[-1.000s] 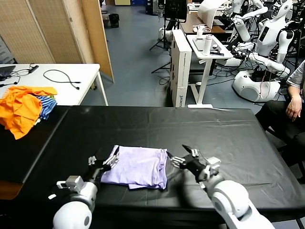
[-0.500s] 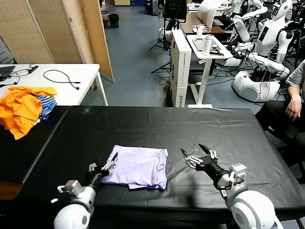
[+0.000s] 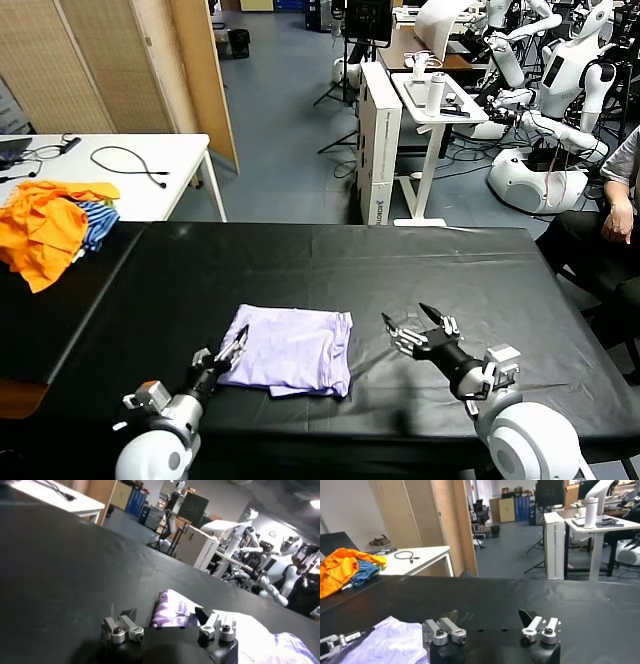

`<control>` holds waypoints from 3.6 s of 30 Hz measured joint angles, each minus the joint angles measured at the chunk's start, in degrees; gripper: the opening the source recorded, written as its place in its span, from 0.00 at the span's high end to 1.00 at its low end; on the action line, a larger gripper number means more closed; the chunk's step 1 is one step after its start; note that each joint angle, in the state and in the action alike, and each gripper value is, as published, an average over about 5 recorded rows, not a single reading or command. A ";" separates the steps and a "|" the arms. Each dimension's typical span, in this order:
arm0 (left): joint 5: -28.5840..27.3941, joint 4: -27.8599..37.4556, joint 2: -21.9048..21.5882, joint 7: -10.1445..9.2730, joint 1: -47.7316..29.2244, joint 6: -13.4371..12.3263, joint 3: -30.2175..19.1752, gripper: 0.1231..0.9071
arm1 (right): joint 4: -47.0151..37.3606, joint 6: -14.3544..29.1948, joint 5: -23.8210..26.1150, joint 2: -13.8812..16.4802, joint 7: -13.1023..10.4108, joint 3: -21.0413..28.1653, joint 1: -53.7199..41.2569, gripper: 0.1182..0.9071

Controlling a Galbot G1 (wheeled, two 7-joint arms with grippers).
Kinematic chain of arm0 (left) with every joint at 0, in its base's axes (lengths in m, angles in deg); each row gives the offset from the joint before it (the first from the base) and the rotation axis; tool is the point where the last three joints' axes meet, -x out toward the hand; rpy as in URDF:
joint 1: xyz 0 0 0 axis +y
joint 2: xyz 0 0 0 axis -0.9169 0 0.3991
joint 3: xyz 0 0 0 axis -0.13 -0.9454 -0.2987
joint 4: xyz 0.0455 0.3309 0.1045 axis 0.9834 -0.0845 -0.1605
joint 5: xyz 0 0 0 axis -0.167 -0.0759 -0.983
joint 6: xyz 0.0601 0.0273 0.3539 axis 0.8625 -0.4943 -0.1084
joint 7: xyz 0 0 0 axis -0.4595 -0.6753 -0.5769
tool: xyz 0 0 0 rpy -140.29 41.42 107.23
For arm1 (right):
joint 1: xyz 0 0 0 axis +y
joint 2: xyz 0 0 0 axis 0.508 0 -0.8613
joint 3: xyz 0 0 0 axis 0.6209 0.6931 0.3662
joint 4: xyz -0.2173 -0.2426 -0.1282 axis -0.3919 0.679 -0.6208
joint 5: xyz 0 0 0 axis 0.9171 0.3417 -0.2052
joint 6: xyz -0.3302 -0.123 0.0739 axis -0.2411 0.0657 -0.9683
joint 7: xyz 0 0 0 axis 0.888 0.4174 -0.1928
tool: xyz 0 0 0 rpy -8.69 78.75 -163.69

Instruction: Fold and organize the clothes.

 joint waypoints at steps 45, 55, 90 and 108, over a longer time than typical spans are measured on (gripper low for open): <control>-16.07 -23.32 -16.31 -14.10 10.91 8.57 12.72 0.91 | -3.62 -0.14 1.55 -0.91 -0.51 0.84 -0.82 0.00; -21.54 -14.97 3.64 -15.20 4.67 6.20 -11.52 0.91 | -3.93 -1.44 -0.41 -1.08 -0.88 1.93 -0.94 0.00; -21.75 -24.33 -2.69 -12.90 5.61 0.28 -5.35 0.00 | -17.84 -9.93 -18.27 -6.97 -3.89 22.45 -17.03 0.06; -18.81 -25.91 -3.60 -13.94 6.93 2.57 -1.19 0.00 | -18.21 -11.62 -18.13 -5.05 -6.33 18.64 -16.26 0.96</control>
